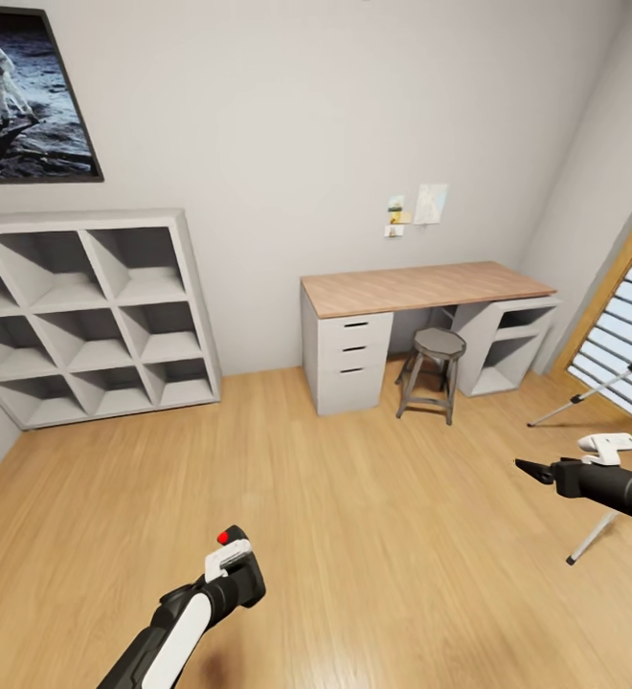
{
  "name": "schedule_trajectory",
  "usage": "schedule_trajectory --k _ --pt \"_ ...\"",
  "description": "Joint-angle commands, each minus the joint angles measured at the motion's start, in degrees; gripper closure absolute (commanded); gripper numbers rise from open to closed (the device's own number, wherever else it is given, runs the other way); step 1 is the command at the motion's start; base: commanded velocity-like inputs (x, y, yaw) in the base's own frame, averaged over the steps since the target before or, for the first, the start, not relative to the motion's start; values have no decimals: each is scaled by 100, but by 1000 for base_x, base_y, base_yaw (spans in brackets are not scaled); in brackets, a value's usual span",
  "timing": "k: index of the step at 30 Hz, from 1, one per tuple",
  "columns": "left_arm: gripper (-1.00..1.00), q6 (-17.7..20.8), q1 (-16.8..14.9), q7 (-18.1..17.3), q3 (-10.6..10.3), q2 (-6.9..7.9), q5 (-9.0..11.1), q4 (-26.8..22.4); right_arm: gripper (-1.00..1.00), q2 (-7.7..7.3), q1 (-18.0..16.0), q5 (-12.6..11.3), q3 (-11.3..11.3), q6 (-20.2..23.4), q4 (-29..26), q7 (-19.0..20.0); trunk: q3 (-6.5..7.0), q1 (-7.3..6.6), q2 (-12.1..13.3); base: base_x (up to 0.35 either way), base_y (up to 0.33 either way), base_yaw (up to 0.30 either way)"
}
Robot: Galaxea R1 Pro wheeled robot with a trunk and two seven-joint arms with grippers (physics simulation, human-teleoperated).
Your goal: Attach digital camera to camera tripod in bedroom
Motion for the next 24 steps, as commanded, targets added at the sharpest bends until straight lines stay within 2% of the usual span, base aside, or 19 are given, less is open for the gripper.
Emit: schedule_trajectory --k 1,17,24 --pt "100 -11 -3 56 -9 7 62 -10 -100 0 -7 34 -6 27 -3 43 -3 2 -6 107 -81 -100" --pt "100 -82 6 56 -8 53 51 4 -100 -7 -30 41 38 108 12 55 16 2 -6 209 -179 -30" --pt "100 -84 6 56 -8 62 51 10 -100 -1 -4 -11 -10 -533 6 321 16 2 -6 251 -226 -1"
